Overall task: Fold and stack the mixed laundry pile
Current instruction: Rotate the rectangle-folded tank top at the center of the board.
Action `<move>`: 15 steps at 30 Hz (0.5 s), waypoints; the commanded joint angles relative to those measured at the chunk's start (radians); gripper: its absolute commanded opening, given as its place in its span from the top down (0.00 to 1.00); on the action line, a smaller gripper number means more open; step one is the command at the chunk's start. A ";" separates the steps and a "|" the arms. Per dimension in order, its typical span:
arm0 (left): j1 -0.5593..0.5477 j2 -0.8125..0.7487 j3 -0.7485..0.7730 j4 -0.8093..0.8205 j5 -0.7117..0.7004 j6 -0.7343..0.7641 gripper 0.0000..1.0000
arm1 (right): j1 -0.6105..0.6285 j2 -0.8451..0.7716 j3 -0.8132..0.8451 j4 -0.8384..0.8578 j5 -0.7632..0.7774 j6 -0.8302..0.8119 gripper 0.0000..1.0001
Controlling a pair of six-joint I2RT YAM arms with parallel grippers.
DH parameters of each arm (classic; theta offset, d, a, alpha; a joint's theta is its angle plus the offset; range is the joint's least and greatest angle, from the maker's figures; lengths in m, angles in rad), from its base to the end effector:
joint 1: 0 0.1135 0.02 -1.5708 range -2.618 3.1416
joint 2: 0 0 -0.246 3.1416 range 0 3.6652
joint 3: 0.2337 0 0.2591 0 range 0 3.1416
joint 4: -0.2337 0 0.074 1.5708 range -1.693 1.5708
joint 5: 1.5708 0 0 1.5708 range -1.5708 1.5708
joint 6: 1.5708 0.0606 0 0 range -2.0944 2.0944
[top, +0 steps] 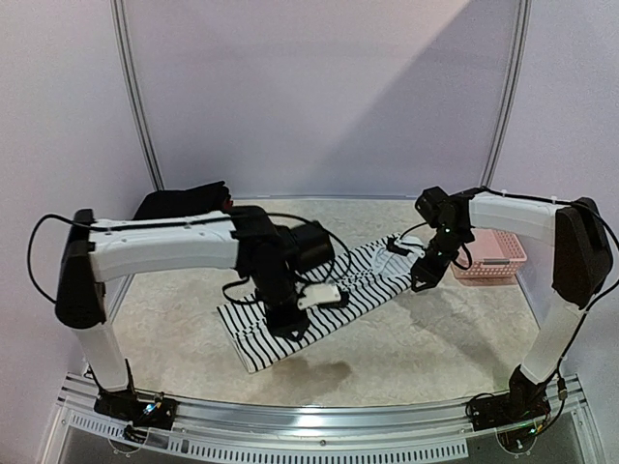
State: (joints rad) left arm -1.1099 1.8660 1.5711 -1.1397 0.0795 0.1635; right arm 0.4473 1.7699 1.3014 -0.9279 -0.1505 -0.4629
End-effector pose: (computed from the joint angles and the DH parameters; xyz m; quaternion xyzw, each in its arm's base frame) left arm 0.1595 -0.3321 0.1998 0.5949 0.8000 -0.0663 0.0425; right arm 0.3061 0.1569 0.1625 -0.4425 0.8894 0.0742 0.0874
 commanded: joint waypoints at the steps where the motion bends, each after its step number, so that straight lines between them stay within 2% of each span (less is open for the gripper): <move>1: 0.119 -0.094 -0.036 0.189 -0.117 -0.119 0.67 | 0.013 0.057 0.050 0.007 -0.020 0.049 0.66; 8: 0.168 -0.132 -0.246 0.401 -0.087 -0.211 0.77 | 0.023 0.202 0.143 0.009 -0.012 0.072 0.77; 15: 0.167 -0.158 -0.380 0.520 -0.045 -0.298 0.80 | 0.034 0.321 0.218 0.022 0.048 0.075 0.87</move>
State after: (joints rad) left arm -0.9375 1.7309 1.2469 -0.7441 0.0082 -0.0574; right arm 0.4706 2.0193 1.4582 -0.9188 -0.1490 -0.3965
